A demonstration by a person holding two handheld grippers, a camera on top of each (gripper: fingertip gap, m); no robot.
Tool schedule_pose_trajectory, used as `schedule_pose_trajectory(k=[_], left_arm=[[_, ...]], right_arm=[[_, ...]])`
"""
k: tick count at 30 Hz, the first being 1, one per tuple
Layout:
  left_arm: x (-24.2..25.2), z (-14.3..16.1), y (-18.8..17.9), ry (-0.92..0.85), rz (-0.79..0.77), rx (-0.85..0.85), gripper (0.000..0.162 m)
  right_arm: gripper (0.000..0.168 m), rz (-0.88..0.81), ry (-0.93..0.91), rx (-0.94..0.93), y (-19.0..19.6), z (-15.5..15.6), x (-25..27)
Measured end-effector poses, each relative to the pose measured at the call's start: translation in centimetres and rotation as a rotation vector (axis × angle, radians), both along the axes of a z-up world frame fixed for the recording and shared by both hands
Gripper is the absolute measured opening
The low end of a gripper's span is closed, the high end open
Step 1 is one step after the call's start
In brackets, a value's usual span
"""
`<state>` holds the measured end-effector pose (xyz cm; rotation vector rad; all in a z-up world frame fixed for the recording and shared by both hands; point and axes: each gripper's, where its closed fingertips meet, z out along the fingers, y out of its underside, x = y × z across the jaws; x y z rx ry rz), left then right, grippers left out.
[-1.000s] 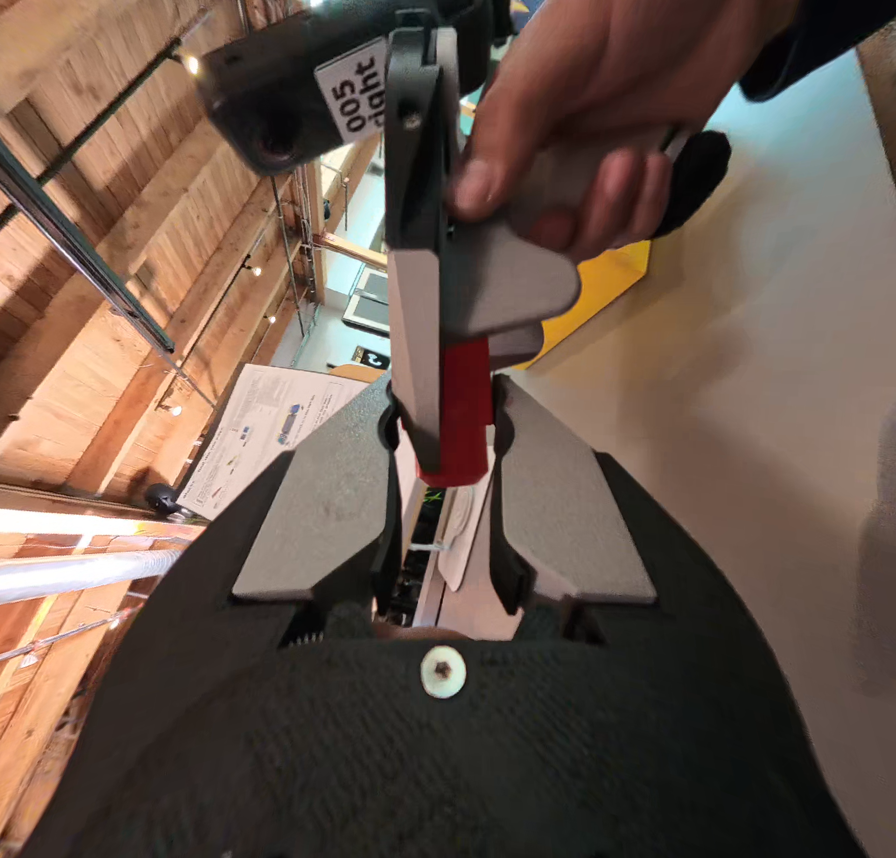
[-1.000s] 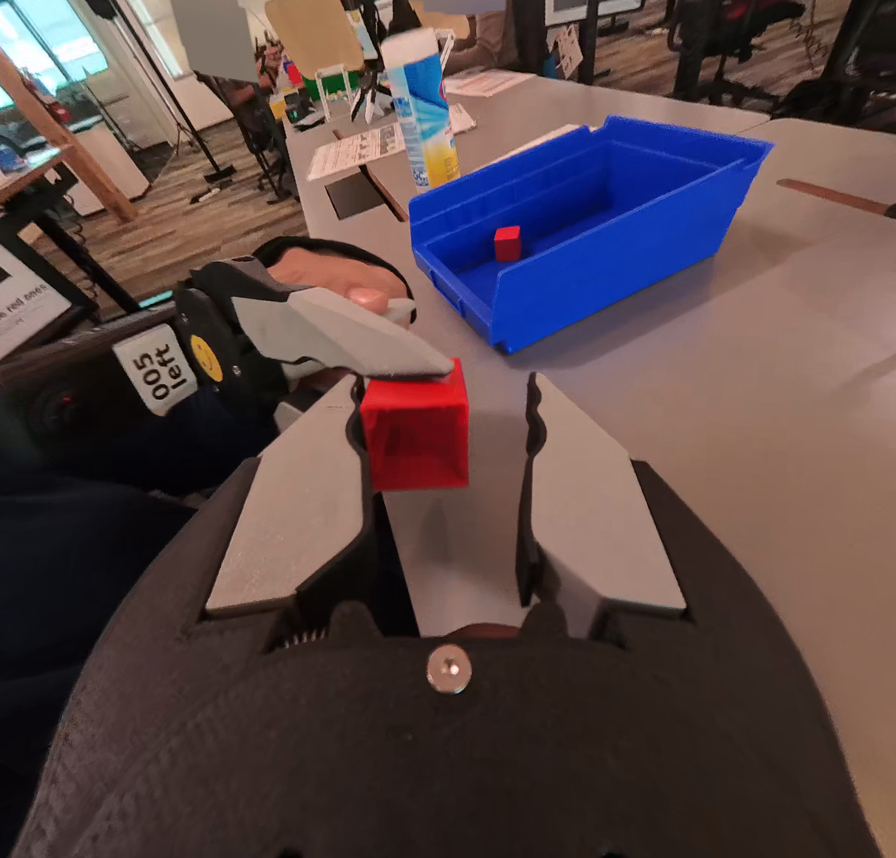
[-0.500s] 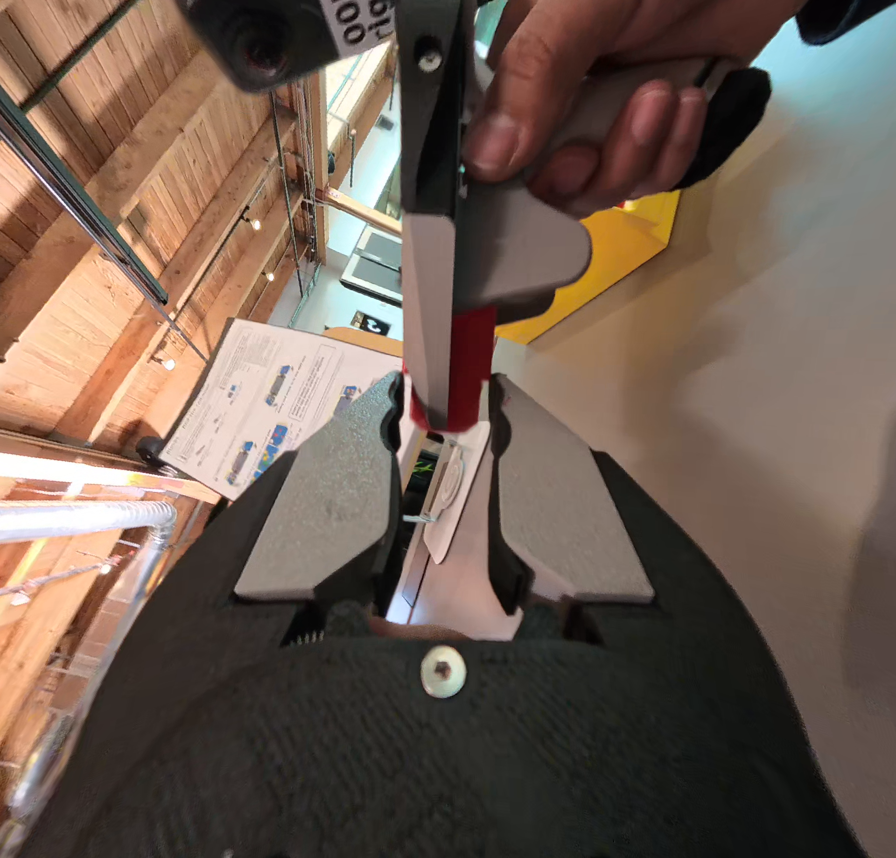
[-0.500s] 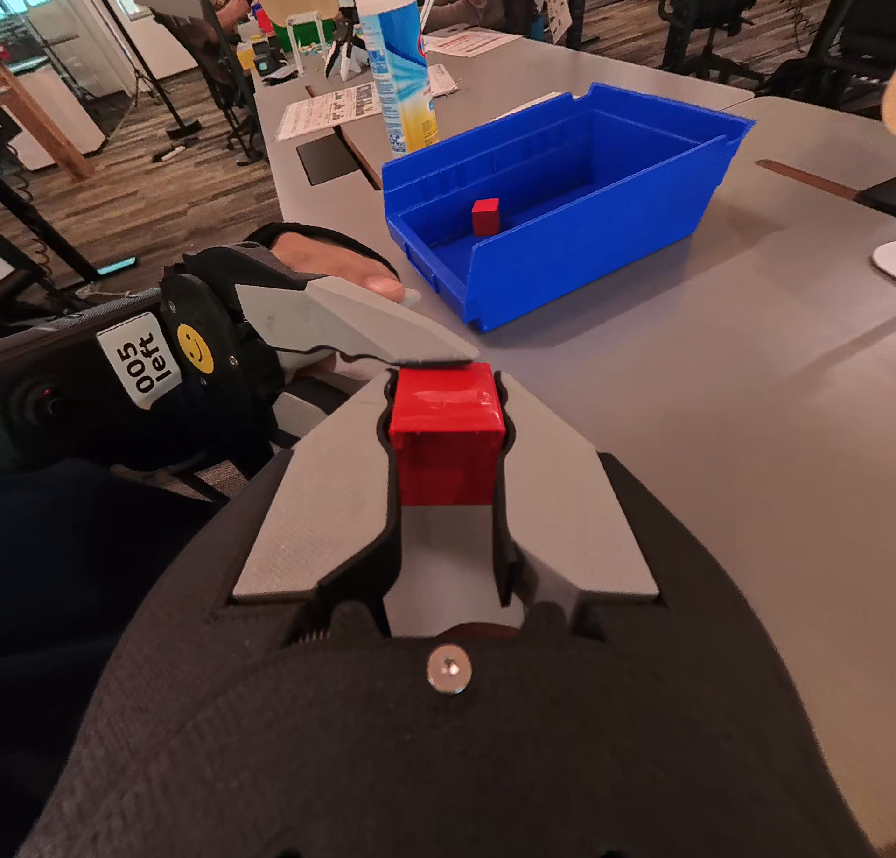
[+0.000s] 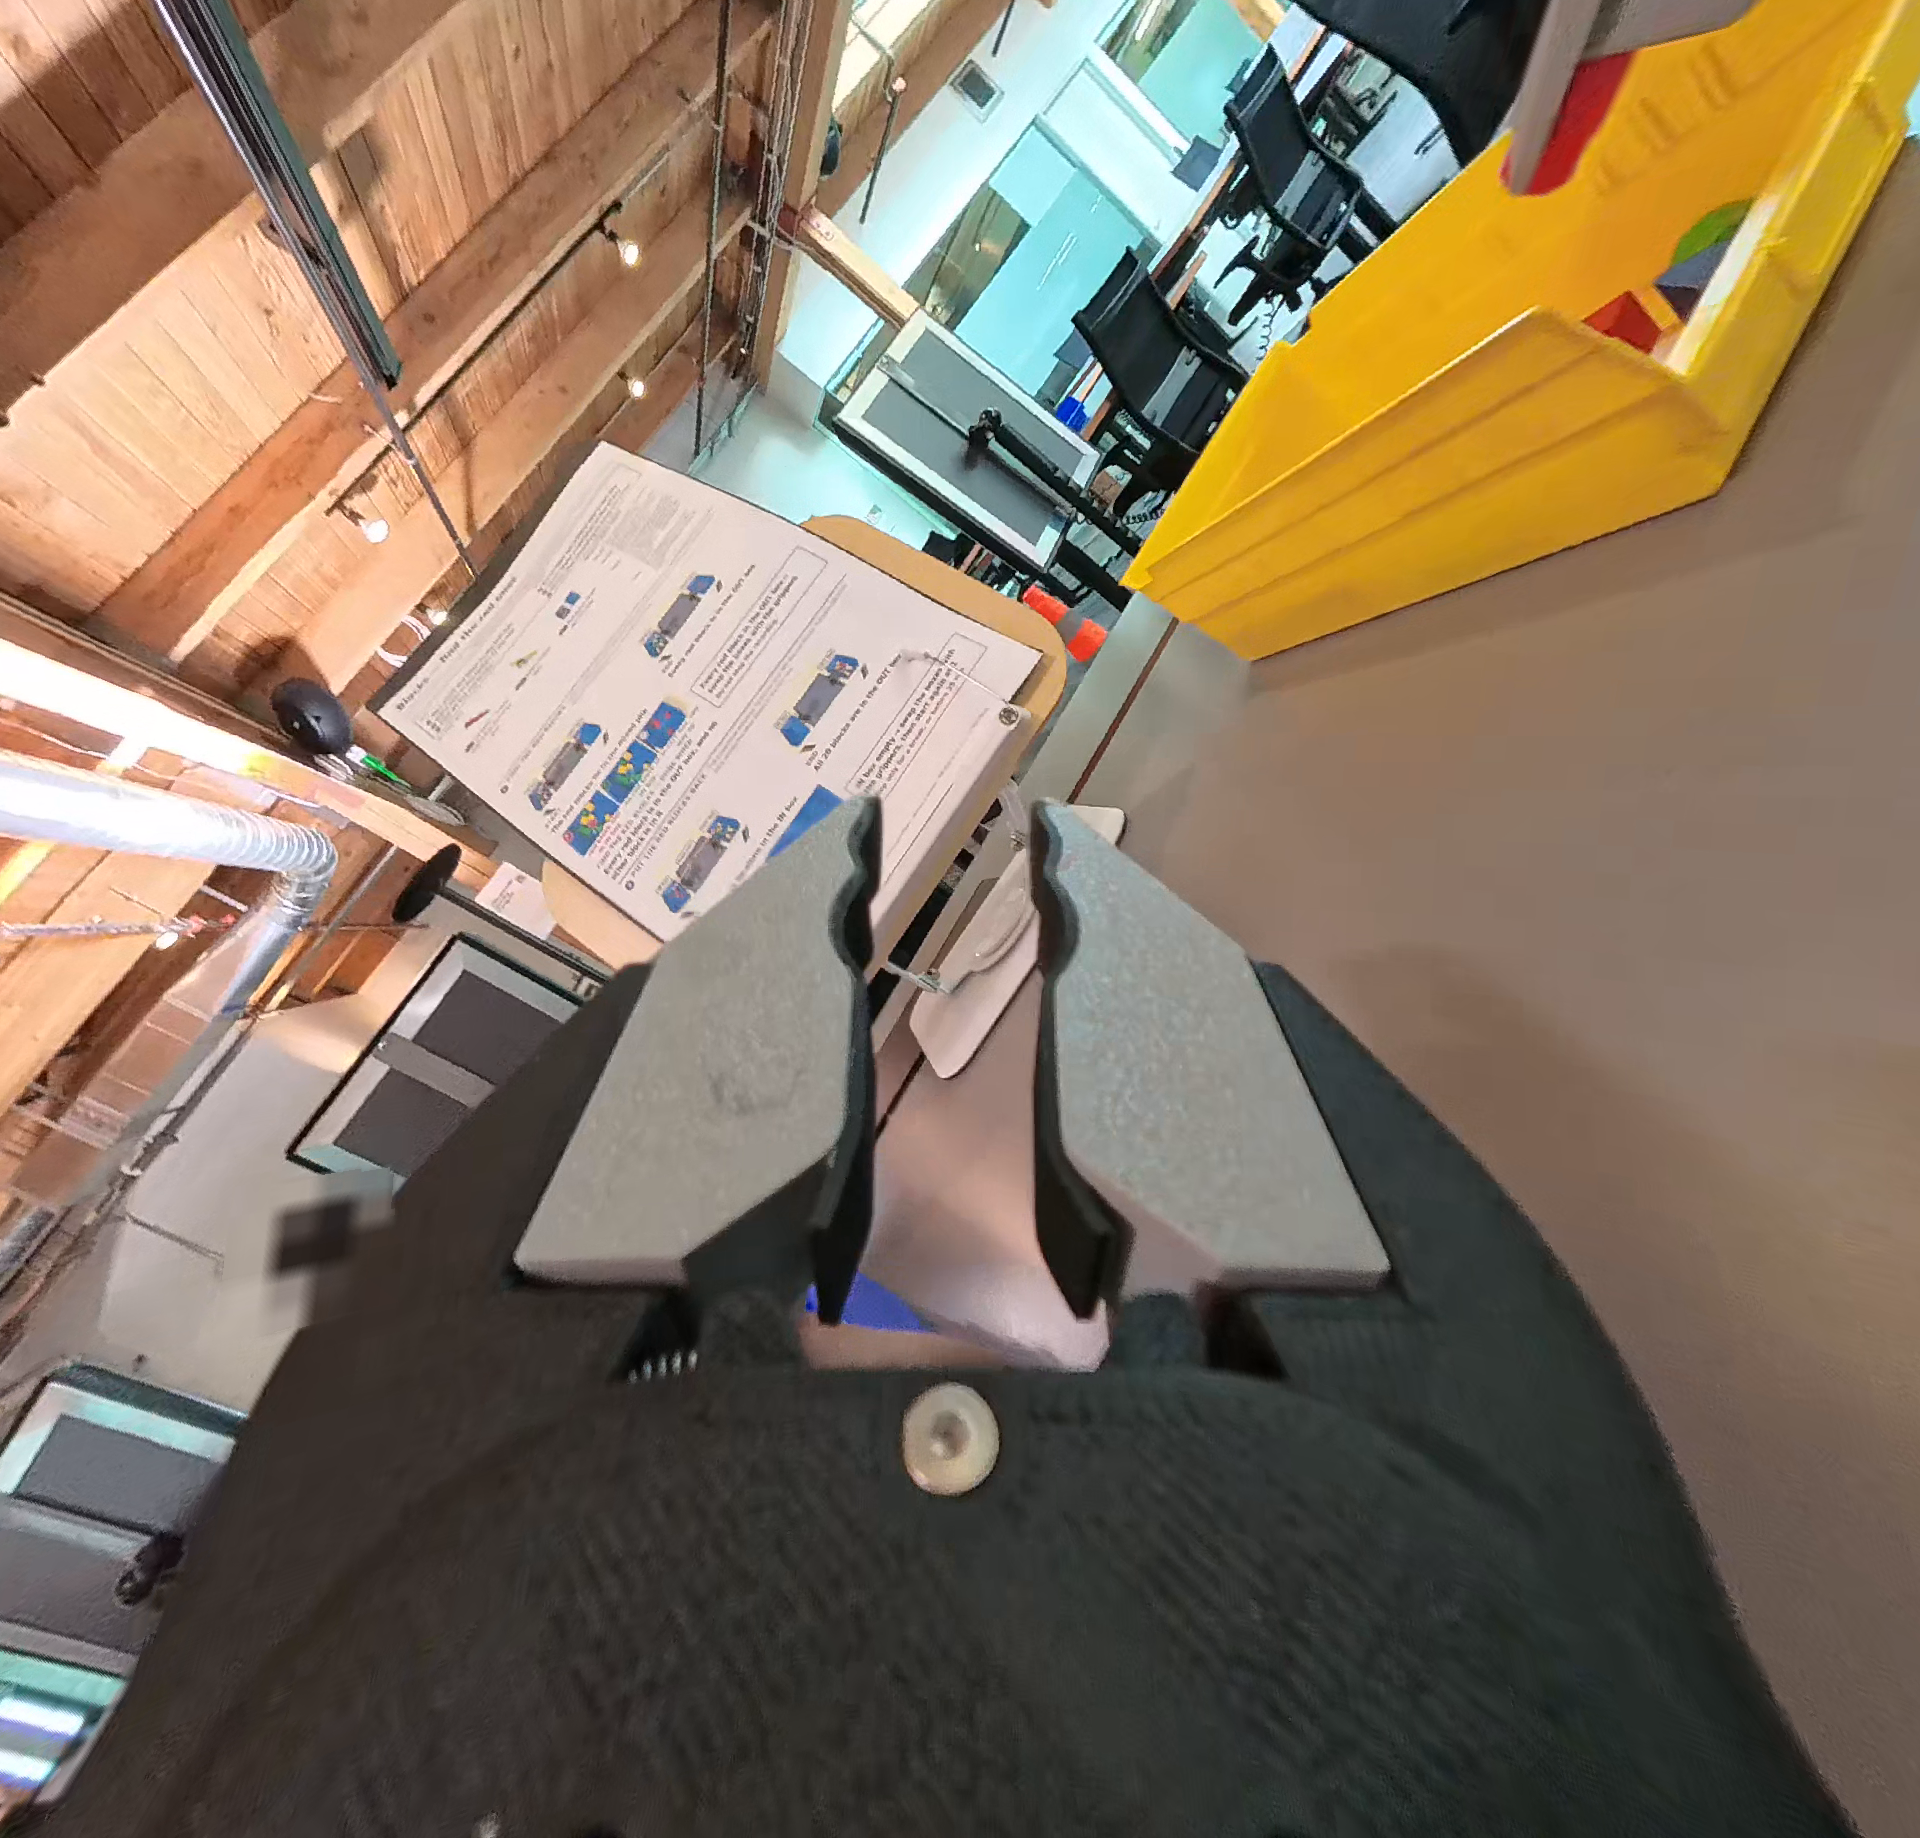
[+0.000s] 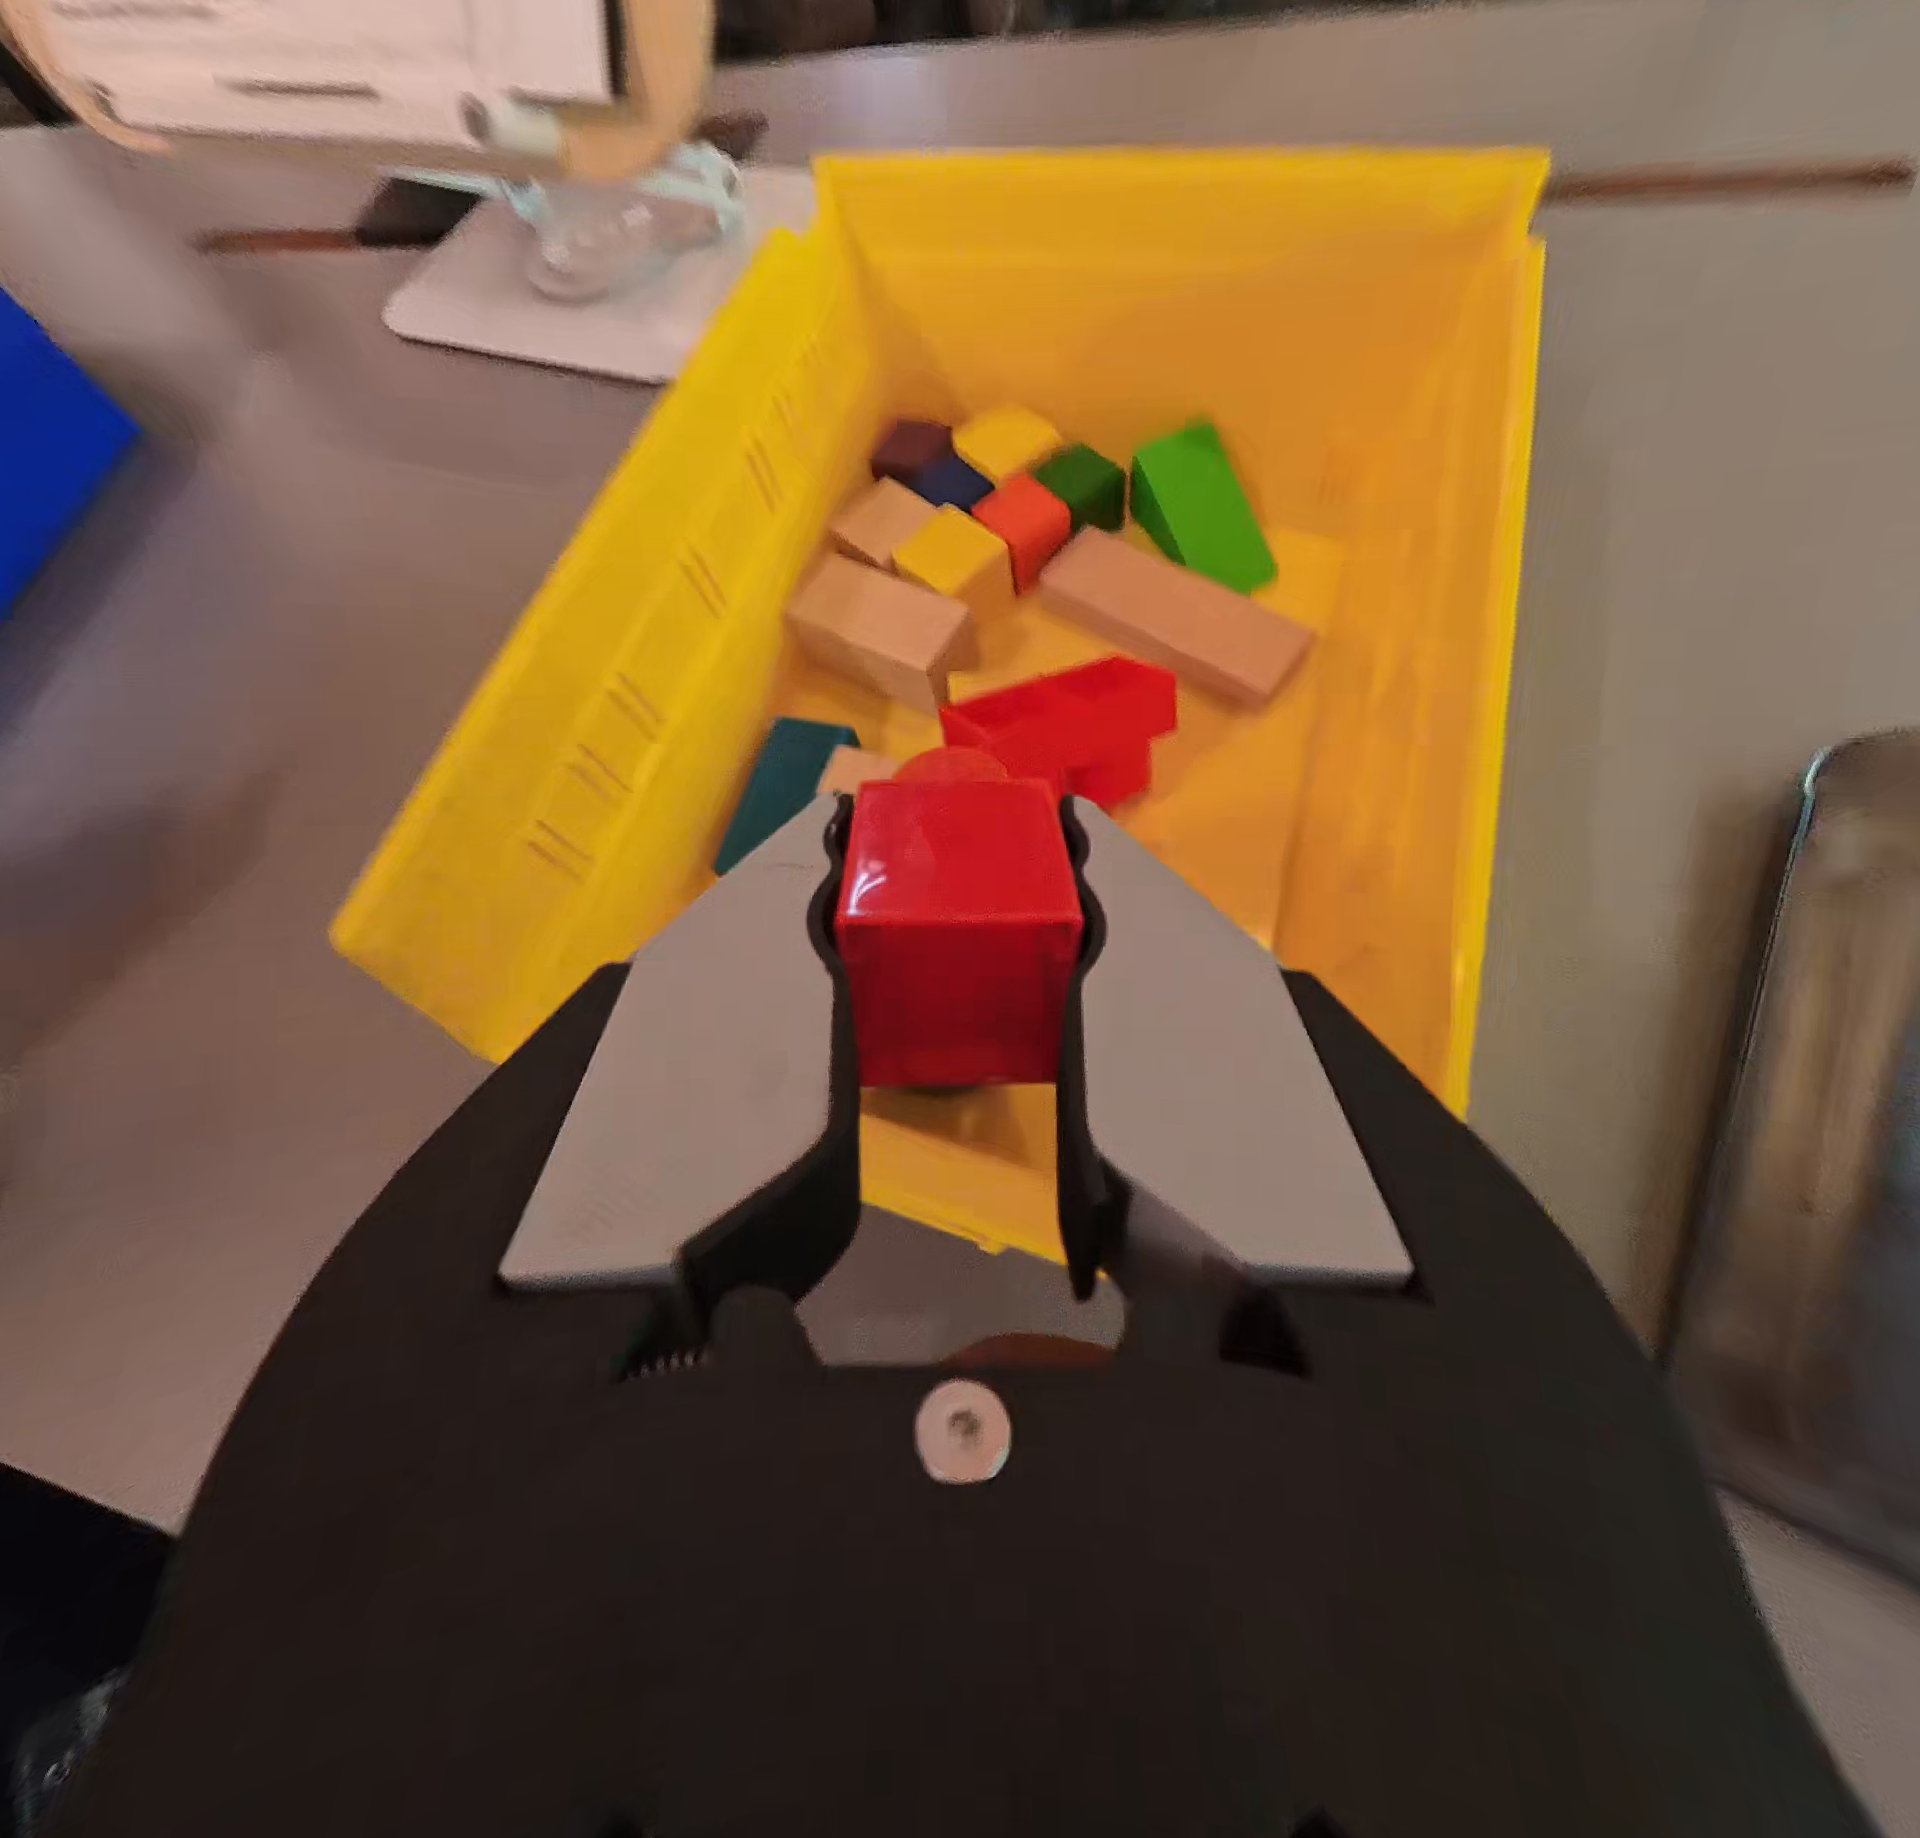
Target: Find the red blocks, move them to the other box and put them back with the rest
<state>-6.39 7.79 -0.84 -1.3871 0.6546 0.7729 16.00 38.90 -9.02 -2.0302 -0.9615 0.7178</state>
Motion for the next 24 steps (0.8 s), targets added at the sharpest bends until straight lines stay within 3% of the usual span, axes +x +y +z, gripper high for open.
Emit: schedule_pose_trajectory(k=[1, 5, 6, 8, 10, 17, 20, 24], left_arm=[[0.0, -0.2, 0.2, -0.007, -0.002, -0.006, 0.026], [0.2, -1.2, 1.0, 0.0, 0.003, -0.041, 0.026], [0.1, -1.5, 1.1, -0.005, 0.008, -0.054, 0.027], [-0.4, -2.1, 1.3, -0.021, 0.027, -0.079, 0.027], [-1.2, -2.5, 1.2, -0.038, 0.053, -0.102, 0.027], [-6.1, -2.2, -0.2, -0.185, 0.187, -0.174, 0.03], [-11.1, -1.3, -2.9, -0.296, 0.303, -0.235, 0.032], [-19.1, -1.6, -7.5, -0.458, 0.456, -0.458, 0.041]], right_arm=[[0.036, 0.007, 0.003, -0.018, 0.2, -0.4, 0.0], [0.037, 0.052, 0.134, 0.054, 1.5, 1.5, -4.3], [0.039, 0.022, 0.154, 0.109, 2.8, 2.1, -5.4], [0.061, -0.103, 0.078, 0.181, 6.1, 1.5, -5.9], [0.057, -0.207, 0.013, 0.162, 8.1, 0.1, -5.7], [0.057, -0.107, 0.065, 0.096, 5.5, -0.8, -6.6], [0.057, -0.077, 0.084, 0.111, 4.4, 0.4, -6.3], [0.057, -0.026, 0.131, 0.128, 2.7, 2.4, -6.4]])
